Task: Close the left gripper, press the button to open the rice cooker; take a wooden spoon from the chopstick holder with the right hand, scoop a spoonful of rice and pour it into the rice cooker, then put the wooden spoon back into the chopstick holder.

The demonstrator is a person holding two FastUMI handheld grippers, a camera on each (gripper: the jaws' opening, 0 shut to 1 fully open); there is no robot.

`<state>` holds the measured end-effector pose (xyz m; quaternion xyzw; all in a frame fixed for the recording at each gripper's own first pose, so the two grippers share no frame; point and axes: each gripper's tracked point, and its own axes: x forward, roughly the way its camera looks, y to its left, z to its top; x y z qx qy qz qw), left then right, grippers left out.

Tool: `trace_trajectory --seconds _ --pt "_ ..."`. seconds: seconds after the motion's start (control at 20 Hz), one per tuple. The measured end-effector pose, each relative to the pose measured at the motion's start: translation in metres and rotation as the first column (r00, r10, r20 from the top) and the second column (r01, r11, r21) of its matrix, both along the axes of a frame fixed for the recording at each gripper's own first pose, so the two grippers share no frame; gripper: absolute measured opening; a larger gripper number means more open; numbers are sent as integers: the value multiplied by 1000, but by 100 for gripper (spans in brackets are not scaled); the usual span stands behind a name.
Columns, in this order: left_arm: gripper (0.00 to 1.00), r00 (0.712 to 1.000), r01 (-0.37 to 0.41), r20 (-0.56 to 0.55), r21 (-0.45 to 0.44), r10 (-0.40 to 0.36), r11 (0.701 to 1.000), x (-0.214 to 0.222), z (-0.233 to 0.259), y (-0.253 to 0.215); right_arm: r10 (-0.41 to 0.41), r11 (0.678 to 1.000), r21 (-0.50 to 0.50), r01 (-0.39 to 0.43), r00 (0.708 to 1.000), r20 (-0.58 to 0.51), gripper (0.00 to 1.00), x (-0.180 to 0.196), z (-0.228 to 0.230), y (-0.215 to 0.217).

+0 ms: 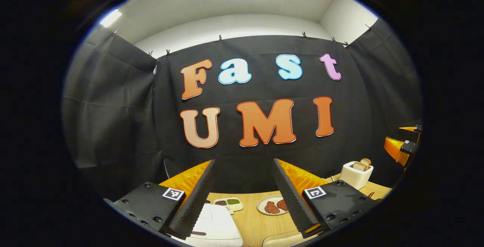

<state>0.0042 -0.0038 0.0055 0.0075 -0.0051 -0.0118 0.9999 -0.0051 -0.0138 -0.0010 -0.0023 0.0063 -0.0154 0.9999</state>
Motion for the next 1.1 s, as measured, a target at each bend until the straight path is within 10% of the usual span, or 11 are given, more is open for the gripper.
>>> trace_trajectory --seconds 0.45,0.6,0.8,1.1 --pt "95 1000 -9 20 6 9 1000 5 5 8 -1 1000 1 1 1000 -11 94 4 0 -3" --pt "74 999 -34 13 15 34 999 9 4 17 1 1000 -1 -1 1000 -13 94 5 -1 -2" --pt "11 995 -94 -12 31 94 995 11 0 35 3 1000 -7 -3 1000 -19 94 9 -3 -2" --pt "5 974 -170 -150 14 170 985 33 -30 74 -9 1000 -7 9 999 -41 94 12 -11 -8"
